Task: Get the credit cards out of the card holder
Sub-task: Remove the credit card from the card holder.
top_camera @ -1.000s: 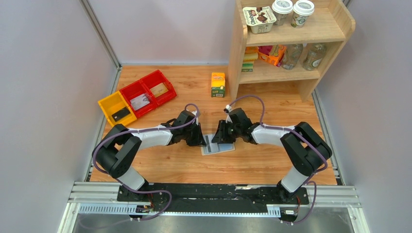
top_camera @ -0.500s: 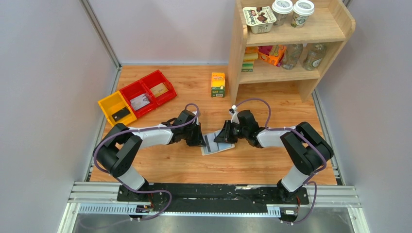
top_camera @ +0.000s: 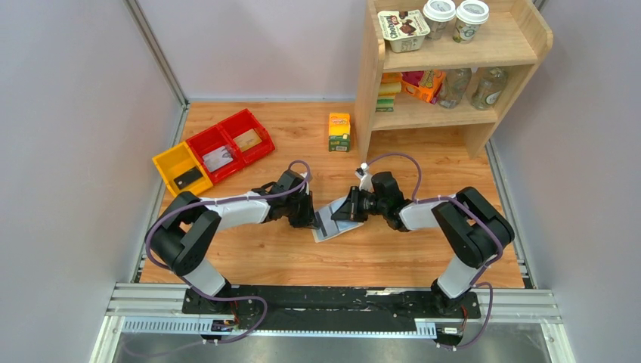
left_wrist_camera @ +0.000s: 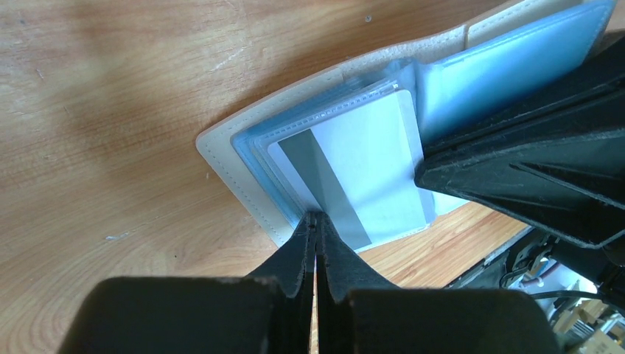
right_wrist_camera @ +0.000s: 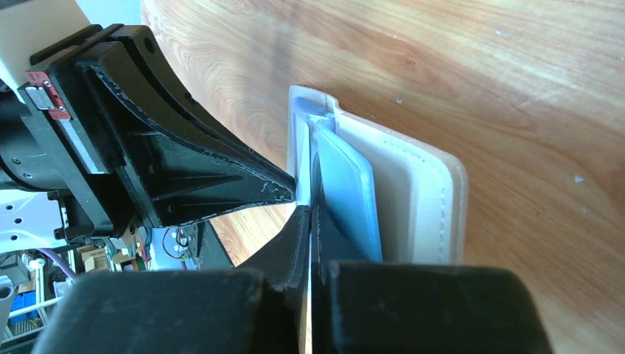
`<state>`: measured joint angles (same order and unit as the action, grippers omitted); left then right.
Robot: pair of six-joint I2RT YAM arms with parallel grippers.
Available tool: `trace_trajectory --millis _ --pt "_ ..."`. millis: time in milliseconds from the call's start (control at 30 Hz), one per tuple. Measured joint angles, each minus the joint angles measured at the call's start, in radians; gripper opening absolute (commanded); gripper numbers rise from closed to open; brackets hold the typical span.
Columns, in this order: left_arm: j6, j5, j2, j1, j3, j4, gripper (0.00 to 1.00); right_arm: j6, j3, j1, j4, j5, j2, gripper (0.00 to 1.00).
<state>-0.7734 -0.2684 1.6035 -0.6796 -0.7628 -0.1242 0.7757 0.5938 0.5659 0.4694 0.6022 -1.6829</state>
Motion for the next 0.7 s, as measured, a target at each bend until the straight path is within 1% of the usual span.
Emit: trace_trajectory --millis 200,333,600,700 --pt "0.005 0.0 0.002 0.0 -0.005 -0.008 0.0 -0.002 0.0 -0.013 0.0 0.013 -0.01 0.0" --pt "0.006 -0.004 0.01 -0.003 -0.01 -0.005 0.0 -0.007 -0.011 -0.043 -0.008 0.046 -0.01 0.0" --pt "0.009 -0.011 0.022 -0.006 -0.016 0.001 0.0 -0.05 -0.016 -0.094 -0.09 0.057 -0.009 0.0" --pt "0.012 -0.013 0.022 -0.006 -0.016 0.002 0.0 -0.066 -0.015 -0.101 -0.135 0.05 -0.002 0.13"
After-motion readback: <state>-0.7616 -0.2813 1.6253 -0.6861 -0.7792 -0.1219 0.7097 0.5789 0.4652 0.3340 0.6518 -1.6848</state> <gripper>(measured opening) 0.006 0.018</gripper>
